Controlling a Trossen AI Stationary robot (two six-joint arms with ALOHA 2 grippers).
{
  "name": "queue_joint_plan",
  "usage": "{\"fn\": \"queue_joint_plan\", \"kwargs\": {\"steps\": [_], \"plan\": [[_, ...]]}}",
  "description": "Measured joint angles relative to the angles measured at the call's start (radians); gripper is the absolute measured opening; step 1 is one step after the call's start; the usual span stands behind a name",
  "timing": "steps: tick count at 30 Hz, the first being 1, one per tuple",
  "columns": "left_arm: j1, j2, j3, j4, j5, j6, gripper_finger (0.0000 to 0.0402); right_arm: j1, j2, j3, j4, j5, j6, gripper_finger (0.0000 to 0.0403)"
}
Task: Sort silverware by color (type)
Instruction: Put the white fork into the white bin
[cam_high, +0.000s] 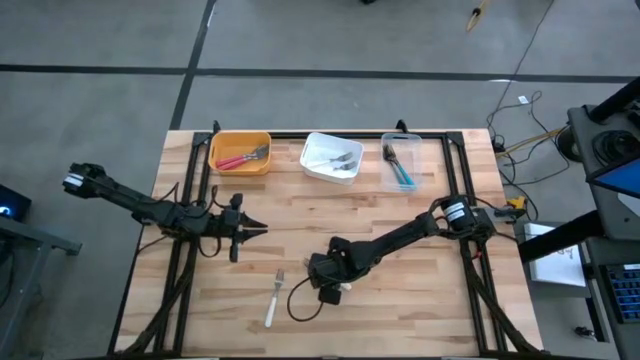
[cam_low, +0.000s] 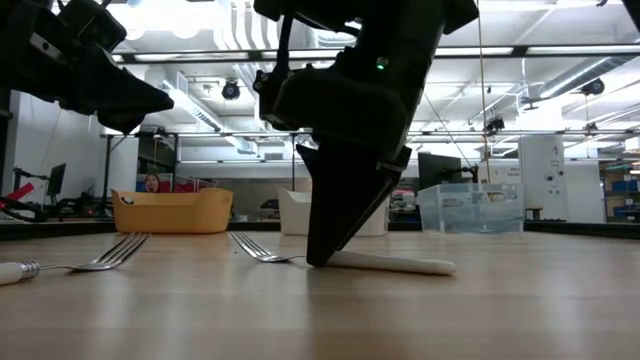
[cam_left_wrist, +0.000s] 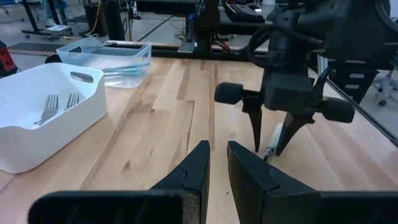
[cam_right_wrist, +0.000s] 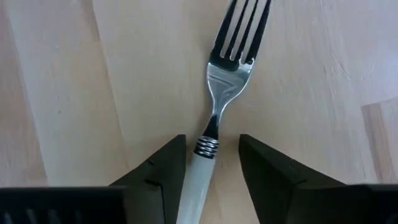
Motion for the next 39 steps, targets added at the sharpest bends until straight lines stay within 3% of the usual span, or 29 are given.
{"fn": "queue_joint_plan", "kwargs": {"steps": [4,11,23,30,39], "plan": [[0.000,0.002,0.000,-0.001,0.000,0.000,0.0039,-0.003,0.002,-0.001,0.000,0.000,-0.001,0.0116],[0.000,0.002,0.000,0.001,0.000,0.000,0.0039,-0.013,0.003,-0.002,0.003,-0.003,-0.055,0.0025],[0.000,0.002,0.000,0.021,-0.001,0.000,0.0039,-0.049,-0.050,-0.007,-0.068,0.003,-0.193,0.0018],[0.001,-0.004,0.000,0.065,-0.003,0.032,0.0039,-0.104,-0.145,0.004,-0.158,0.004,-0.304,0.0004],[0.001,-0.007,0.000,0.109,-0.027,0.078,0.0039,-0.172,-0.264,0.004,-0.118,0.011,-0.463,0.0006]]}}
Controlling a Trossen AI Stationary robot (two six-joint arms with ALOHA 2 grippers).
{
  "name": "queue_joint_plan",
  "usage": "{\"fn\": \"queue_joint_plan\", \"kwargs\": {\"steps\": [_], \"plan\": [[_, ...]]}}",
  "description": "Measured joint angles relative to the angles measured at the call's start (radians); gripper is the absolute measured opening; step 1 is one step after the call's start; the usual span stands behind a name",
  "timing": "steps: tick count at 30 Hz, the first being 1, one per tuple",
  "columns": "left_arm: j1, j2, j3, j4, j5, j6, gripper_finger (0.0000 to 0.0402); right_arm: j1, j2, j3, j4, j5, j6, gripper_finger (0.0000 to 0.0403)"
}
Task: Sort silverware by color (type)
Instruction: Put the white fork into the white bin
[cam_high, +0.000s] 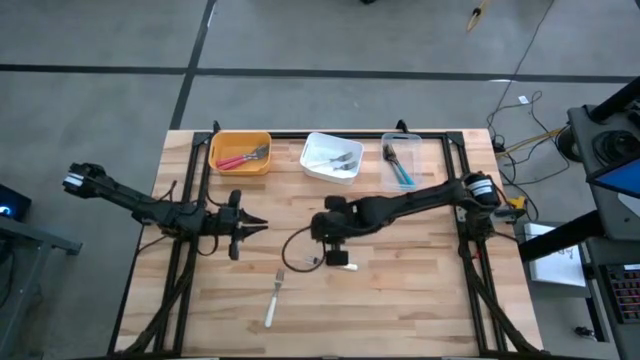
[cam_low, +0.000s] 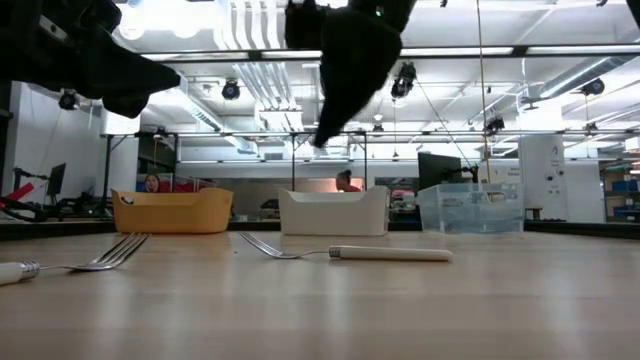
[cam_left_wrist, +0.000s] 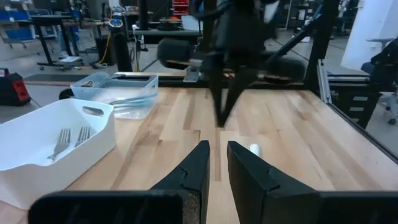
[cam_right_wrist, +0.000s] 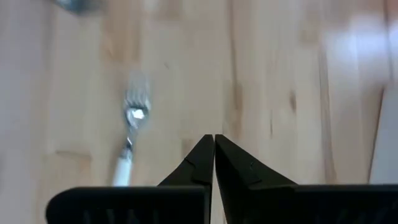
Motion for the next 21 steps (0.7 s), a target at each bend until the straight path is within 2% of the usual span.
{"fn": "queue_joint_plan", "kwargs": {"steps": [5,11,15,18,21], "plan": [[0.000,-0.005,0.000,0.000,-0.001,-0.002,0.0039,0.014,-0.056,-0.113,0.211,-0.010,-0.071,0.0007],[0.000,-0.006,0.000,0.001,-0.001,-0.003,0.0039,0.032,-0.140,-0.437,0.566,-0.007,-0.022,0.0008],[0.001,-0.007,0.000,0.003,-0.002,-0.003,0.0039,0.062,-0.142,-0.611,0.824,-0.009,0.014,0.0008],[0.001,-0.007,0.000,0.007,-0.025,-0.008,0.0039,0.085,-0.136,-0.682,0.942,-0.009,0.018,0.0009],[0.002,-0.007,0.000,0.007,-0.064,-0.022,0.0039,0.100,-0.128,-0.713,0.974,0.000,0.047,0.0013]]}}
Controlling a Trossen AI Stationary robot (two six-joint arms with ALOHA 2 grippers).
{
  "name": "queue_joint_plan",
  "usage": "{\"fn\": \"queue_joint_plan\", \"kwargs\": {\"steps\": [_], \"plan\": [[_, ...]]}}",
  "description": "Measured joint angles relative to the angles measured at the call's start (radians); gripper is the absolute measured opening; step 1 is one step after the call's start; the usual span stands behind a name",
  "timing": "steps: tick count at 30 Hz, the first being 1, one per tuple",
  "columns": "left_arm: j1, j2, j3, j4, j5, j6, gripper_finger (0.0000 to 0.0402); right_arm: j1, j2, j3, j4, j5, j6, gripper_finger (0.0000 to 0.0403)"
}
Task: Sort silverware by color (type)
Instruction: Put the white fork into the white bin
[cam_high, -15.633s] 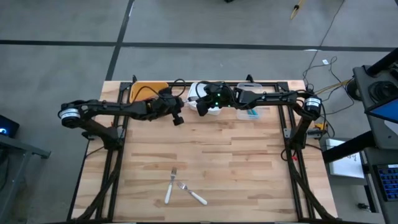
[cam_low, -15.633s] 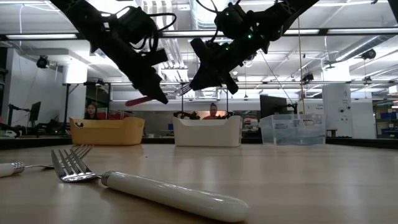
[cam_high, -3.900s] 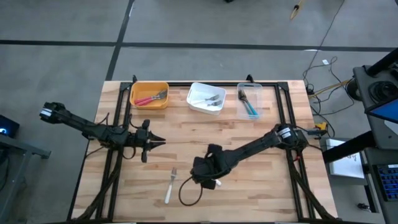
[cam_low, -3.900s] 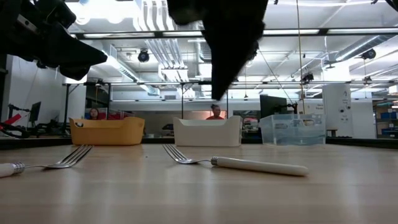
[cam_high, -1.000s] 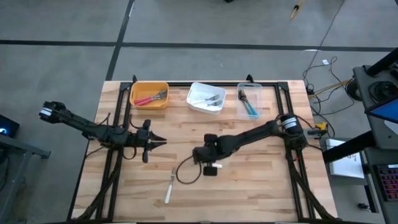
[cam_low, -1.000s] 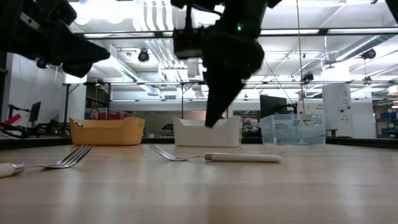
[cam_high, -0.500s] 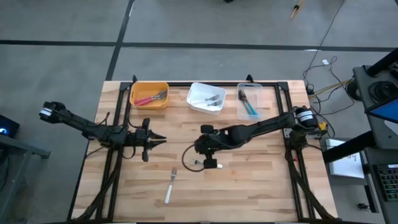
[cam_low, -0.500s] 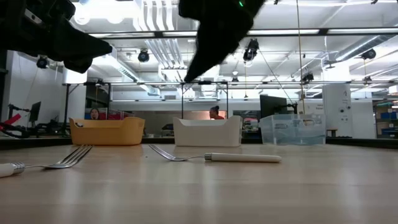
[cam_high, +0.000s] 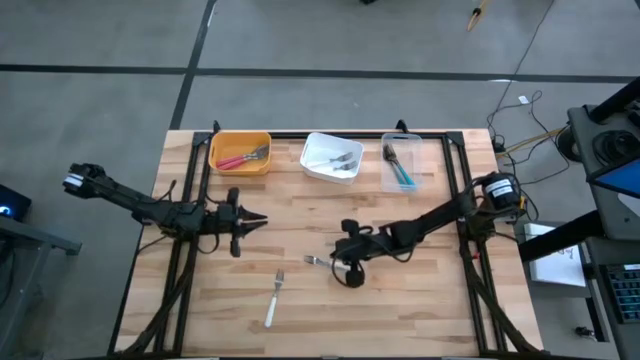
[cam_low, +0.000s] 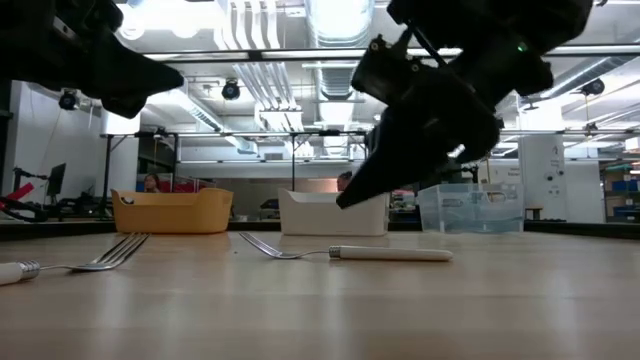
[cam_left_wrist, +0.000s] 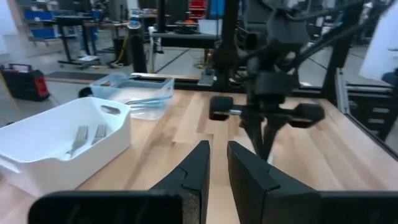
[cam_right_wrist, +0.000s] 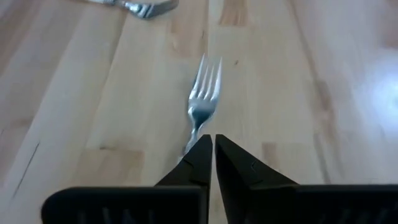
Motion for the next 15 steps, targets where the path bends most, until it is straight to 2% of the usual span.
{"fn": "queue_joint_plan", "kwargs": {"steps": [6,15], "plan": [[0.000,-0.001,0.000,0.000,-0.024,-0.005,0.0039,0.021,0.000,-0.018,0.004,-0.005,0.076,0.0061],[0.000,-0.001,0.000,0.008,-0.024,-0.021,0.0039,0.051,0.100,-0.021,0.118,0.020,0.095,0.0194]]}}
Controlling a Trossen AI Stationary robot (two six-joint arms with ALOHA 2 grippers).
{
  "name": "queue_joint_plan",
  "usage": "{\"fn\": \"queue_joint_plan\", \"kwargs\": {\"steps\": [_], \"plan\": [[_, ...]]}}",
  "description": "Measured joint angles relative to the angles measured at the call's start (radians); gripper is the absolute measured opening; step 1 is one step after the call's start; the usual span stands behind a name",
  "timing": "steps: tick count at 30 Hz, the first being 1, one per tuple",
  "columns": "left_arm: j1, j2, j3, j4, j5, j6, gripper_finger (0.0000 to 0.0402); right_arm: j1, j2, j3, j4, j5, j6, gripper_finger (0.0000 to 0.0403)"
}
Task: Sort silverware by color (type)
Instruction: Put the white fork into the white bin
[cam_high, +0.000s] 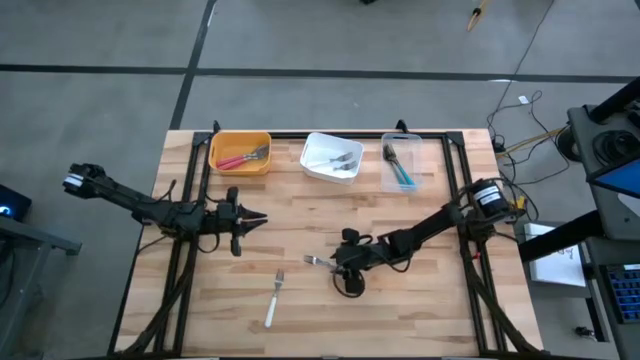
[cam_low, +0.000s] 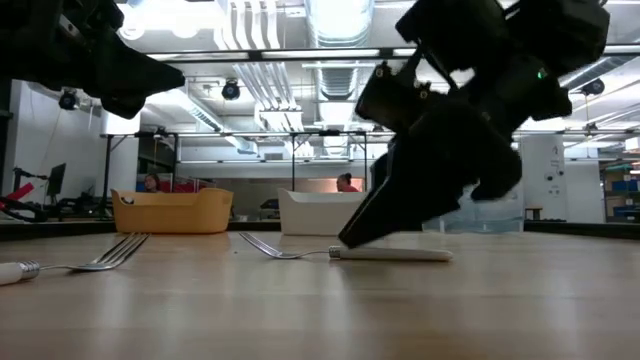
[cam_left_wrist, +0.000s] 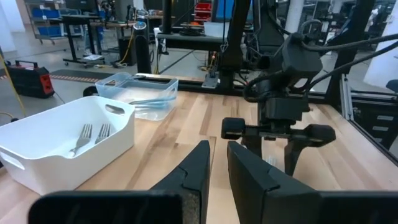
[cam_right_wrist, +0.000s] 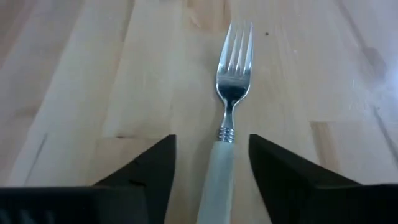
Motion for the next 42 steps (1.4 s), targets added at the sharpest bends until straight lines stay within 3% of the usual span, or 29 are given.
{"fn": "queue_joint_plan", "kwargs": {"steps": [4,8,13,21,23,31,42], "plan": [[0.000,0.001,0.000,-0.001,0.000,-0.002,0.0039,-0.010,0.034,0.001,0.022,-0.006,0.019,0.0224],[0.000,0.002,0.000,-0.002,0.000,-0.002,0.0039,-0.016,0.055,0.002,0.031,-0.004,0.008,0.0218],[0.000,0.003,0.000,-0.004,0.000,-0.002,0.0039,-0.033,0.092,0.002,0.066,-0.011,-0.035,0.0166],[0.000,0.003,0.000,-0.003,0.000,-0.004,0.0039,-0.068,0.176,0.002,0.187,-0.099,-0.053,0.0044],[0.000,0.003,0.000,-0.003,0.000,-0.006,0.0039,-0.071,0.171,0.003,0.186,-0.111,-0.057,0.0027],[0.000,0.004,0.000,-0.003,0.001,-0.006,0.0039,-0.074,0.108,0.001,0.152,-0.119,-0.080,0.0027],[0.000,0.004,0.000,0.001,-0.002,-0.001,0.0039,-0.129,-0.058,0.001,-0.071,-0.104,-0.062,0.0002]]}}
